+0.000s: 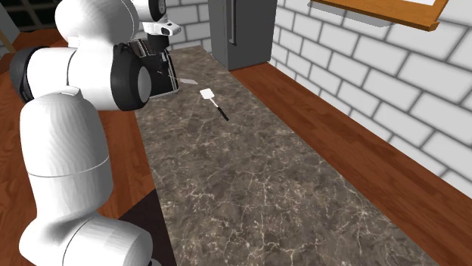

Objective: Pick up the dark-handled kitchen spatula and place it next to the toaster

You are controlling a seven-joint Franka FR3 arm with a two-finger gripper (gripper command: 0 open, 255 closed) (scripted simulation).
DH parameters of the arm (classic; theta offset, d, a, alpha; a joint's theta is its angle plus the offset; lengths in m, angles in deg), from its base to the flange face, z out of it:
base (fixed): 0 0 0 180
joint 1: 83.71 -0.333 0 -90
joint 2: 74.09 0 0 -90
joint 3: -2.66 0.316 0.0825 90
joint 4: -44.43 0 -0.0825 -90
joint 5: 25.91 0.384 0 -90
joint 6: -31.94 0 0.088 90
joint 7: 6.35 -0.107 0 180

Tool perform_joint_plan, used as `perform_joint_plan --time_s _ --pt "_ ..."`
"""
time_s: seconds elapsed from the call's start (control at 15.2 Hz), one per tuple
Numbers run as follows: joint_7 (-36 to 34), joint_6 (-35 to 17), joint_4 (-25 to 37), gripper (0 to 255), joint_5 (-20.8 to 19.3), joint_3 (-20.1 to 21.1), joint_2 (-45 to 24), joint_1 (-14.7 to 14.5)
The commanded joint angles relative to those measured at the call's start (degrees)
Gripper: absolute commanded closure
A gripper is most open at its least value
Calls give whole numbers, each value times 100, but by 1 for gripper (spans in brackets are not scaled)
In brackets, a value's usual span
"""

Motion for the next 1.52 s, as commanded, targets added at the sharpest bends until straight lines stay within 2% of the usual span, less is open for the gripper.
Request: perform_joint_plan --time_s 0.0,0.59,1.45 --pt "9 -166 -188 255 6 -2 25 15" --pt "30 -875 -931 255 12 -14 56 57" --pt "33 -1799 -1695 255 -33 -44 -110 72"
